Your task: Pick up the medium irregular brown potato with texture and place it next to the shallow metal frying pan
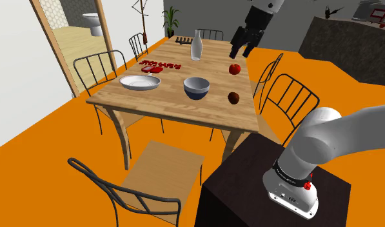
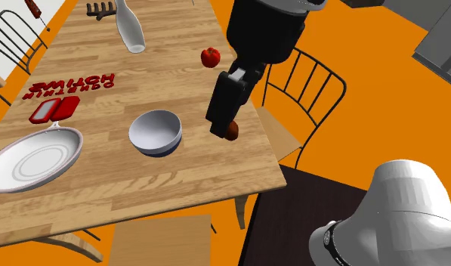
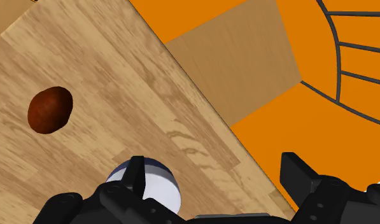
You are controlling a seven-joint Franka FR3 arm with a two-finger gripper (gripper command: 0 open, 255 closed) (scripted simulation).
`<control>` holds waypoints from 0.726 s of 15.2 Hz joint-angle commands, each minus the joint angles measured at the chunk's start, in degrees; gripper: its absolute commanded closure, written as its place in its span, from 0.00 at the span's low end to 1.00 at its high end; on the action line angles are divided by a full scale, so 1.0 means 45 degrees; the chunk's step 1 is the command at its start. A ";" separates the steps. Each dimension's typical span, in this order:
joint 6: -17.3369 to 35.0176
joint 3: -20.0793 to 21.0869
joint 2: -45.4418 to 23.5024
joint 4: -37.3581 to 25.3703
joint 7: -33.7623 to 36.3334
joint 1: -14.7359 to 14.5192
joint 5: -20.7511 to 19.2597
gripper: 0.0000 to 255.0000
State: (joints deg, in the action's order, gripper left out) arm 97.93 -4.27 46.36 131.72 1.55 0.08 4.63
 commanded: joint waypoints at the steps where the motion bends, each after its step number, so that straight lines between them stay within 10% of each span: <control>1: 0.0000 0.0000 0.0000 0.0000 0.0000 0.0000 0.0000 0.00; 11: 0.3241 -0.0288 -0.2192 0.1714 0.0683 0.1198 -0.1146 0.00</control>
State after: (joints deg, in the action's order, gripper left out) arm 111.08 -5.70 37.45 138.76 3.90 5.00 -0.08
